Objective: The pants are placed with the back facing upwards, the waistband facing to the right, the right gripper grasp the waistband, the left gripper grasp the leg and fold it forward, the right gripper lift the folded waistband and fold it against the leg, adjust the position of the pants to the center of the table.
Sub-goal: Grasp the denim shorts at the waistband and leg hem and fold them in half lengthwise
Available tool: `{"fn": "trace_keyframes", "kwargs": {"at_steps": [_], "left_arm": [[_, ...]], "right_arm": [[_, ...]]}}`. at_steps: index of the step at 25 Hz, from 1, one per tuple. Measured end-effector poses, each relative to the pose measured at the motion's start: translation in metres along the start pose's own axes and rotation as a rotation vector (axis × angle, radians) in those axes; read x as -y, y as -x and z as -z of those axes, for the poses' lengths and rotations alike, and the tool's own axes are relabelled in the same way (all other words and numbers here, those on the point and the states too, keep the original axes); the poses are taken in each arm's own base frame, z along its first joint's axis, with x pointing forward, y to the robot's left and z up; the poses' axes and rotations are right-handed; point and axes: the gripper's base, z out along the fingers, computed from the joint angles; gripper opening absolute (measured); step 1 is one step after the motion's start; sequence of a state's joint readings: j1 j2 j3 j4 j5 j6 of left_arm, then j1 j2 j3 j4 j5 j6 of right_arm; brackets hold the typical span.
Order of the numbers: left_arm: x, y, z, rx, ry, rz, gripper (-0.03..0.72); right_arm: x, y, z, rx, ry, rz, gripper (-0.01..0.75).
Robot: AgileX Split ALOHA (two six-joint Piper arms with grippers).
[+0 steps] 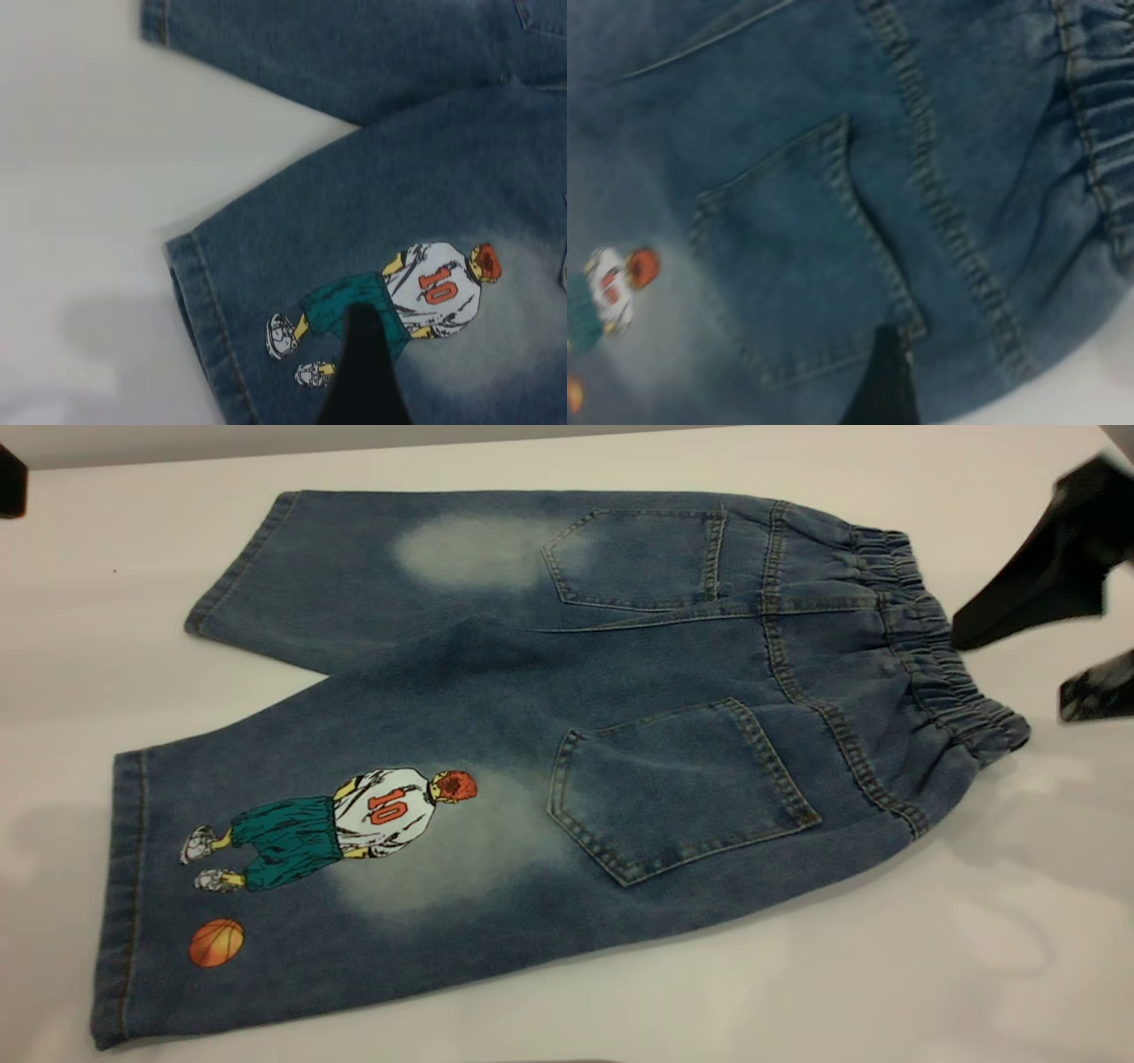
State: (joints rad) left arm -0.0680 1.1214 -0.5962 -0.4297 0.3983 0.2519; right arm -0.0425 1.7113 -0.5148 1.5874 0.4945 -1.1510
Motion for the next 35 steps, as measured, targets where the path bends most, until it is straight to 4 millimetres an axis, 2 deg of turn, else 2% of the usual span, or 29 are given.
{"fn": "trace_keyframes", "kwargs": {"at_steps": [8,16,19,24,25,31,35], "left_arm": [[0.000,0.001,0.000,0.014,0.003,0.001,0.504],[0.000,0.001,0.000,0.016,0.003,0.003,0.504],[0.000,0.001,0.000,0.014,0.002,0.003,0.504],[0.001,-0.005,0.000,-0.058,-0.008,-0.014,0.504],[0.002,-0.009,0.000,-0.098,-0.018,-0.015,0.504],[-0.001,-0.030,0.003,-0.307,0.004,-0.006,0.504],[-0.017,-0.064,-0.002,-0.418,0.143,0.094,0.504]], "right_arm": [[0.028,0.003,-0.045,-0.047,-0.050,-0.045,0.580],[0.033,0.019,-0.066,-0.048,-0.054,-0.046,0.560],[0.034,0.020,-0.067,-0.047,-0.062,-0.043,0.450],[0.036,0.018,-0.068,-0.070,-0.067,-0.011,0.105],[0.035,0.017,-0.068,-0.076,-0.065,-0.001,0.066],[0.035,0.016,-0.068,-0.094,-0.061,0.025,0.040],[0.035,0.016,-0.068,-0.095,-0.060,0.027,0.040]]}}
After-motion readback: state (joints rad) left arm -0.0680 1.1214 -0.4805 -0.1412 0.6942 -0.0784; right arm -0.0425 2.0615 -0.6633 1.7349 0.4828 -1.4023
